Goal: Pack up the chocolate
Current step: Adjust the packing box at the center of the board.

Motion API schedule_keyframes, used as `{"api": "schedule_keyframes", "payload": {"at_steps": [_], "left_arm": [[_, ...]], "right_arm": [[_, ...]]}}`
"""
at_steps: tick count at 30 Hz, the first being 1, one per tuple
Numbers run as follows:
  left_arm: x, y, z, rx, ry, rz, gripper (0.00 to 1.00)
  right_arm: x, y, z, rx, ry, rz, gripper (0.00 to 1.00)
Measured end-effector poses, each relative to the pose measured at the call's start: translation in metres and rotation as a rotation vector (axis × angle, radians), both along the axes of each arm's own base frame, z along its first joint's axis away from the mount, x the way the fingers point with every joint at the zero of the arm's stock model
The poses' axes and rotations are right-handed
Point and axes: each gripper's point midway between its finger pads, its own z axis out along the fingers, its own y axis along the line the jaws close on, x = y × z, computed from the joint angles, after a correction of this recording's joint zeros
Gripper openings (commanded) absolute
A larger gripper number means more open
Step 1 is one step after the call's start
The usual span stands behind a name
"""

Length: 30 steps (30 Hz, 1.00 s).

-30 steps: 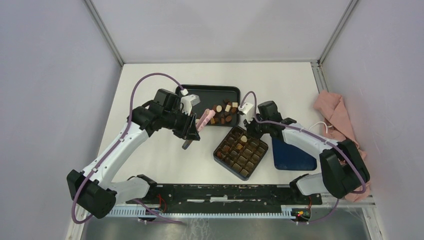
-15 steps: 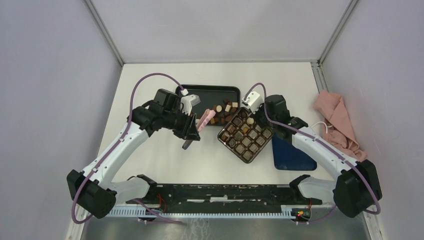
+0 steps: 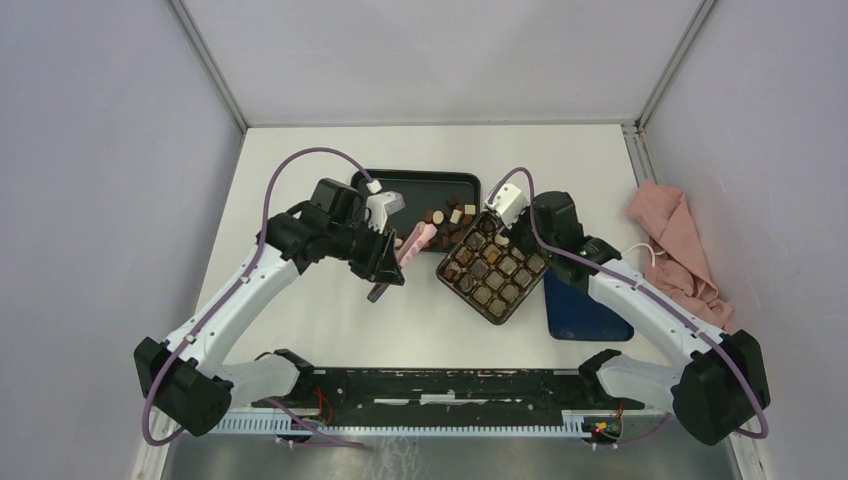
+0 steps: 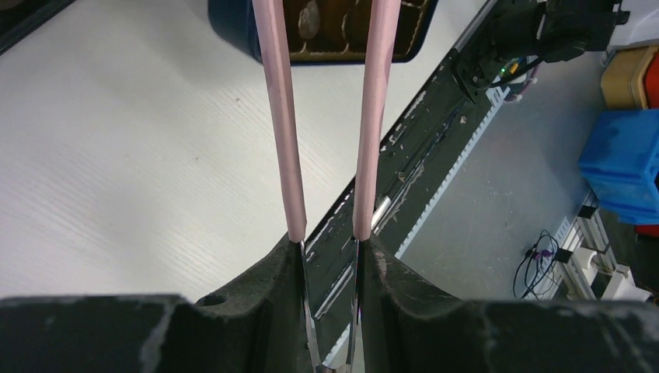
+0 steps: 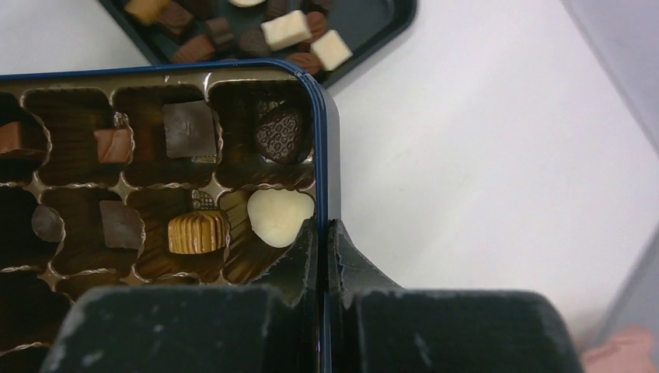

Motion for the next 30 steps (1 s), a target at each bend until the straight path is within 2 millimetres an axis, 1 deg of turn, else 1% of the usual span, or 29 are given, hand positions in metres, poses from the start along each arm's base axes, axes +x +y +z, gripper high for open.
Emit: {"api": "schedule_keyframes", "payload": {"at_steps": [2, 5, 7, 11, 13, 16, 18, 21, 23, 26, 30], "left_arm": [[-0.005, -0.004, 0.001, -0.012, 0.004, -0.023, 0.02], [-0.015, -0.011, -0.003, -0.015, 0.01, -0.066, 0.02], [-0.024, -0.016, -0.008, -0.013, 0.018, -0.102, 0.02], [-0.044, -0.023, -0.02, 0.004, 0.044, -0.17, 0.02], [-0.048, -0.024, -0.023, 0.007, 0.052, -0.185, 0.02], [-0.05, -0.025, -0.025, 0.004, 0.055, -0.189, 0.02], [-0.05, -0.025, -0.025, -0.003, 0.054, -0.192, 0.02], [-0.053, -0.025, -0.029, 0.0, 0.063, -0.198, 0.02], [-0.056, -0.024, -0.032, 0.006, 0.073, -0.201, 0.02], [-0.06, -0.023, -0.038, 0.016, 0.089, -0.209, 0.02], [-0.063, -0.024, -0.043, 0.033, 0.112, -0.22, 0.02]], "right_arm": [[-0.004, 0.007, -0.007, 0.042, 0.039, 0.018, 0.0], [-0.013, 0.014, -0.026, 0.113, 0.132, 0.034, 0.0], [-0.017, 0.013, -0.043, 0.163, 0.213, 0.023, 0.0], [-0.027, 0.005, -0.079, 0.24, 0.358, -0.056, 0.0], [-0.034, 0.005, -0.093, 0.271, 0.411, -0.093, 0.0], [-0.042, 0.009, -0.107, 0.34, 0.477, -0.151, 0.0], [-0.045, 0.012, -0.112, 0.394, 0.505, -0.195, 0.0], [-0.045, 0.016, -0.113, 0.465, 0.533, -0.253, 0.08], [-0.042, 0.021, -0.11, 0.503, 0.536, -0.271, 0.12], [-0.042, 0.03, -0.108, 0.536, 0.539, -0.269, 0.12], [-0.044, 0.037, -0.113, 0.532, 0.554, -0.255, 0.12]]}}
